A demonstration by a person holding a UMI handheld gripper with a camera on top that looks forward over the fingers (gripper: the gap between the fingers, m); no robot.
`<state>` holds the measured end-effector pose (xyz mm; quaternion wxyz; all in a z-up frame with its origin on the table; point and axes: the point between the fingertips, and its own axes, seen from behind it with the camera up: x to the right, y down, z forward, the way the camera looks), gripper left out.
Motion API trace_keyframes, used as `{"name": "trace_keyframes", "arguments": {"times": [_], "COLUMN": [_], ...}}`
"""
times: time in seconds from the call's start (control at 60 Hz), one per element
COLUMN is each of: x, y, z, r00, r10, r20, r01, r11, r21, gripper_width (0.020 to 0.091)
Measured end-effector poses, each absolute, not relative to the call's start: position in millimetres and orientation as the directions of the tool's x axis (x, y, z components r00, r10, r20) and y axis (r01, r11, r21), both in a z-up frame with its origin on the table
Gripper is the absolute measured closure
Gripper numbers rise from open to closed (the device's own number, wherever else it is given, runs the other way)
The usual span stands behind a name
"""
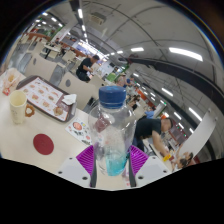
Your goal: Pour water
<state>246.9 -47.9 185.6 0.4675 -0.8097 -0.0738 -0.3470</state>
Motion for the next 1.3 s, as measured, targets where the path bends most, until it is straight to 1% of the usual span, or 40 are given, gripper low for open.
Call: {"name": "trace_keyframes", "arguments": {"times": [0.05, 0.133, 0.217, 0.333, 0.467, 0.55, 0.617, 0.683, 0.75, 0.8, 0.85, 0.967, 1.067, 1.117, 1.183, 1.283, 1.3], "x": [226.0, 182.2, 141.4, 94.8, 65.1, 50.4, 52.0, 53.0, 52.2, 51.9, 52.9, 57.8, 63.3, 59.1, 62.4, 60.9, 57.3], "y": [-28.9, 0.7, 28.3, 59.1, 82.2, 90.1, 90.4, 90.9, 89.6, 88.6, 85.4, 75.3, 68.6, 61.9, 59.8, 55.7, 55.2], "z": [203.6, 224.3, 233.0, 224.6, 207.1, 201.5, 190.5, 180.3, 180.5, 183.2, 189.0, 205.1, 215.6, 216.2, 212.2, 190.5, 183.4], "r00": [0.670, 0.514, 0.325, 0.015, -0.295, -0.410, -0.441, -0.423, -0.410, -0.370, -0.293, -0.032, 0.301, 0.452, 0.644, 0.848, 0.870], "r10": [-0.162, -0.089, -0.010, 0.103, 0.185, 0.202, 0.240, 0.278, 0.275, 0.266, 0.259, 0.184, 0.112, 0.061, 0.036, 0.003, -0.004], "r20": [0.724, 0.853, 0.946, 0.995, 0.937, 0.889, 0.865, 0.863, 0.870, 0.890, 0.921, 0.982, 0.947, 0.890, 0.764, 0.530, 0.493], "r01": [0.545, 0.697, 0.814, 0.893, 0.860, 0.822, 0.799, 0.799, 0.808, 0.827, 0.852, 0.890, 0.856, 0.797, 0.687, 0.472, 0.436], "r11": [-0.555, -0.537, -0.506, -0.448, -0.376, -0.341, -0.335, -0.335, -0.333, -0.342, -0.366, -0.442, -0.469, -0.477, -0.466, -0.461, -0.461], "r21": [-0.628, -0.476, -0.285, 0.033, 0.345, 0.457, 0.500, 0.499, 0.486, 0.446, 0.374, 0.112, -0.217, -0.372, -0.557, -0.751, -0.773], "gripper_width": [0.0660, 0.0664, 0.0664, 0.0664, 0.0663, 0.0664, 0.0664, 0.0666, 0.0665, 0.0666, 0.0665, 0.0664, 0.0664, 0.0662, 0.0664, 0.0662, 0.0661]}}
